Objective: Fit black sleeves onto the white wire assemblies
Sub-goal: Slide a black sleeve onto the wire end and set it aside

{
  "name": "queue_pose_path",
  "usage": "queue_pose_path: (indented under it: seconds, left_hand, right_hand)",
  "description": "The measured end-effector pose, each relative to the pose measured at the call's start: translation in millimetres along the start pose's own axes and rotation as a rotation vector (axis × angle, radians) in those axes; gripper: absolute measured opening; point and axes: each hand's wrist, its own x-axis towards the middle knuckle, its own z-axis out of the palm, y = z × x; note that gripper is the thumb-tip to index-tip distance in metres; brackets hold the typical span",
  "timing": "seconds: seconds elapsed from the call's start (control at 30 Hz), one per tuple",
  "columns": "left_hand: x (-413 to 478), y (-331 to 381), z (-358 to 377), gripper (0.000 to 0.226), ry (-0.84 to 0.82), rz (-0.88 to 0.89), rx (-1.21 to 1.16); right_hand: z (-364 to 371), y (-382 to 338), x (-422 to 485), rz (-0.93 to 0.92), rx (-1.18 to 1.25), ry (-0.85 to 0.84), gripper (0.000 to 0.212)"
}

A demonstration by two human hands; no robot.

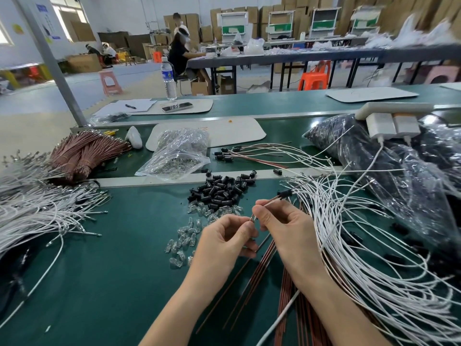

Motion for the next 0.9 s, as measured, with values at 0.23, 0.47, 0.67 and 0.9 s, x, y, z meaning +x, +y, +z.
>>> queue_pose_path:
  seconds: [0.23,0.47,0.67,0.9]
  left_hand:
    - [0.7,0.9,-0.5,0.012,-0.022,0.003,0.062]
    - [1.1,1.6,-8.7,0.011,-0.079,-0.042,0.205]
    - [-0.5,-2.0,-13.4,0.010,-0.110,-0.002,0.396]
    - [-0.5,-0.2,-16.0,0.010,-0.078,0.034,0.438]
  right_hand:
    - [-2.2,-2.7,3.9,0.127,0.190,-0.024,0.030]
    - [-9.9,-1.0,10.5,0.230,0.470,-0.016,0.030]
    - [-12.3,-2.3,11.7,0.237,0.427,-0.128,0.027]
    - [-10.3,-0.1,11.3,0.231,0.422,-0.128,0.029]
